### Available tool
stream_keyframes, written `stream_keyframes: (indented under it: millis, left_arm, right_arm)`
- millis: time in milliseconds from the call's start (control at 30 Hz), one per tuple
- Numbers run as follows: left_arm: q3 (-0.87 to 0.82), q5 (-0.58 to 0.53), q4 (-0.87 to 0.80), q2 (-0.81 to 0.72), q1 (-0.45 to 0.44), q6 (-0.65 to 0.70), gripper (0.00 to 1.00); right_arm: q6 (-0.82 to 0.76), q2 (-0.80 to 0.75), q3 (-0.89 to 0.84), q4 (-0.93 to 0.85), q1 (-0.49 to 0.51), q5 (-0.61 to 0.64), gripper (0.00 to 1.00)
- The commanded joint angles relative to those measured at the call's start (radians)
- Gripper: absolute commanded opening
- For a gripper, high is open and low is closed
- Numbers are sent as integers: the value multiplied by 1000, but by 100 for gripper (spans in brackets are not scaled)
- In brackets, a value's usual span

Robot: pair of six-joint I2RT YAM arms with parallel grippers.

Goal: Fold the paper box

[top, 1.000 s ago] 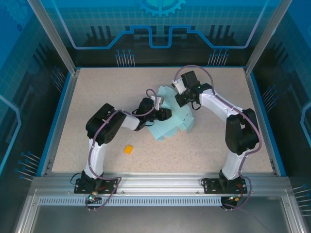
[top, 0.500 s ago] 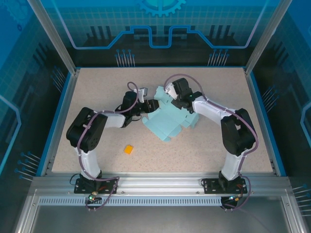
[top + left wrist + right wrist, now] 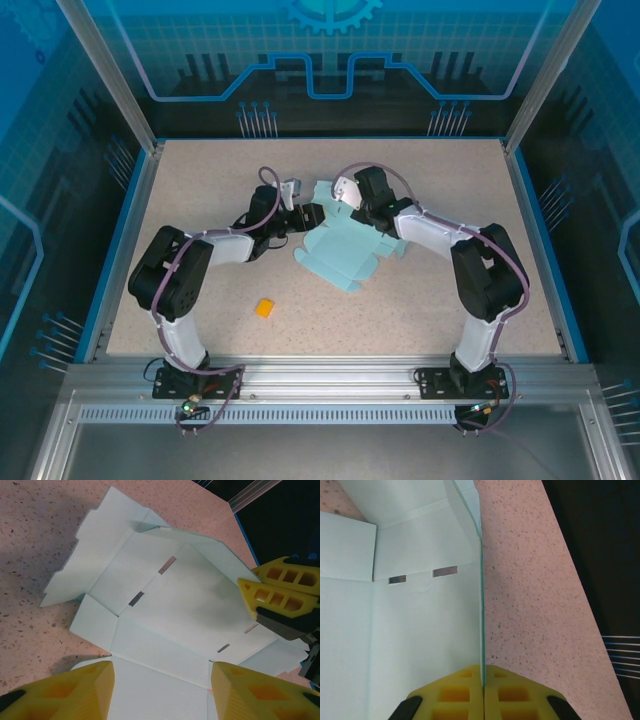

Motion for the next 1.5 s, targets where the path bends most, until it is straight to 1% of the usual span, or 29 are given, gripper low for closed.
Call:
stream_keyframes:
  millis: [0,167,300,400,733,867,967,1133,1233,1333,1400,1467]
  left_arm:
    - [30,36,-19,-23,8,40,56]
    - [29,33,-36,-43,14,63,56]
    - [56,40,-85,-46,21,78,56]
    - [79,59,-95,-42,20,78,56]
    - [190,60,-146,2,20,81,56]
    - [253,61,-210,27,21,106,56]
    - [248,55,-232,23,21,121,56]
    - [180,58,-231,3,17,185,56]
    - [157,27,-245,8,-1,248,56]
    - [159,-44,-276,22,-37,329,56]
    - [160,-101,-283,34,-58,360,56]
    - [163,-125,-281,47,-65,372,56]
  right_arm:
    - [0,-38,42,-71,-34,-123,7]
    - [24,-57,69,-137,-70,-227,7]
    - [27,-66,85,-175,-87,-271,7]
    - [25,-65,93,-186,-93,-281,7]
    - [33,-80,73,-172,-95,-299,7]
    - [34,-77,73,-177,-95,-294,7]
    - [38,-79,75,-185,-99,-297,6]
    - [76,-72,129,-269,-134,-388,6]
    - [92,-57,166,-320,-149,-423,6]
    - [115,-35,204,-365,-162,-447,6]
    - [139,-17,237,-406,-173,-466,6]
    - [153,-8,259,-435,-181,-487,6]
